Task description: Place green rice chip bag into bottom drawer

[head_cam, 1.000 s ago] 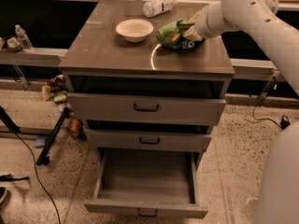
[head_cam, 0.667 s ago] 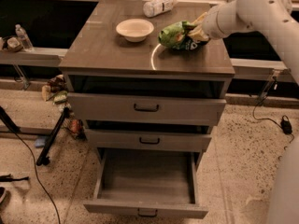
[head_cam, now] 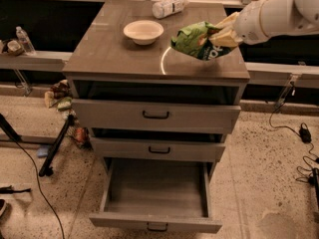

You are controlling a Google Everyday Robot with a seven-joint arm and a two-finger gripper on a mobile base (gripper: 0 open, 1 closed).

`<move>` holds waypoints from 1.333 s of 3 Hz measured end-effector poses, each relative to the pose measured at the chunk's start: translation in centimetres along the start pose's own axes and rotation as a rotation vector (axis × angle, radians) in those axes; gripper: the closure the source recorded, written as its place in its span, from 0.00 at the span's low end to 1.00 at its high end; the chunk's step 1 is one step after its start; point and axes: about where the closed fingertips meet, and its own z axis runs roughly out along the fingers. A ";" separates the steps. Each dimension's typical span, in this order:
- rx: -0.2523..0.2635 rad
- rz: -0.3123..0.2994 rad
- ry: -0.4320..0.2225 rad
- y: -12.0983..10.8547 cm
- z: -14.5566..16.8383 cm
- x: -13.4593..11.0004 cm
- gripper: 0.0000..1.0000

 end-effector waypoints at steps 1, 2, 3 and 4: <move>-0.121 0.100 -0.016 4.5 -2.9 -1.0 1.00; -0.125 0.103 -0.016 4.7 -3.0 -1.1 1.00; -0.145 0.120 -0.013 6.1 -3.4 -1.5 1.00; -0.142 0.153 -0.015 8.8 -5.3 -2.4 1.00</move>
Offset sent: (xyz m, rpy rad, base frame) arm -0.0451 0.0057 0.0026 0.0565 0.1113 0.0307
